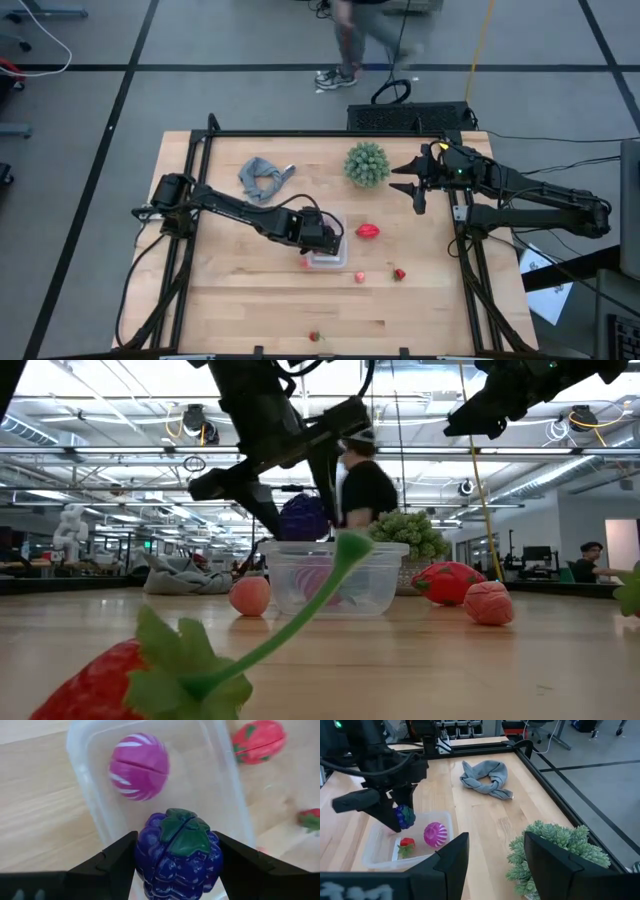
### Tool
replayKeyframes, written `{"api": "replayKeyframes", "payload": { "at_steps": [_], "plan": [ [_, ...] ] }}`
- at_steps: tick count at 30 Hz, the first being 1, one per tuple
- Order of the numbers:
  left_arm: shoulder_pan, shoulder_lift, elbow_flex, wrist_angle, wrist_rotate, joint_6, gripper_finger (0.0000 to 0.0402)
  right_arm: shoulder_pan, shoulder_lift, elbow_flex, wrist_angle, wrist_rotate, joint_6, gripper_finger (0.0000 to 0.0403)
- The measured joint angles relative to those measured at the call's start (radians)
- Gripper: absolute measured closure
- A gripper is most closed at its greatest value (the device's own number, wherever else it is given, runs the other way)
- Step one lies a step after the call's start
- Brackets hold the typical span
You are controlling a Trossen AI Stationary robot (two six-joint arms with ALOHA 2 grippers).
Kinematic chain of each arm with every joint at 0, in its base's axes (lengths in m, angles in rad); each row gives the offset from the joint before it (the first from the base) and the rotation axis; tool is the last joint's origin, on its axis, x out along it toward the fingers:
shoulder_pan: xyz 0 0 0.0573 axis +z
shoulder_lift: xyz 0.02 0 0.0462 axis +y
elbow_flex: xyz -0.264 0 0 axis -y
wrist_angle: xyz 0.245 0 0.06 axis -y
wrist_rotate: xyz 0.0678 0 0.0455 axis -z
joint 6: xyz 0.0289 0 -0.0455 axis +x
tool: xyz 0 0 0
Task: Pick and placing Produce into tupperware
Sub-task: Put the grape into the transparent bin
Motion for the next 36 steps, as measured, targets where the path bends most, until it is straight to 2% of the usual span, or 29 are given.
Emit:
{"api": "replayKeyframes", "payload": {
  "at_steps": [18,28,36],
  "plan": [
    [0.001,0.019,0.000,0.060,-0.046,0.013,0.0160,0.000,0.000,0.000,0.000,0.000,-0.001,0.0220],
    [0.037,0.048,0.002,0.144,0.000,0.059,0.0160,0.000,0.000,0.000,0.001,0.000,0.000,0.0220],
    [0.045,0.048,0.013,0.126,-0.001,0.096,0.0160,0.000,0.000,0.000,0.001,0.000,0.000,0.0220]
  ]
}}
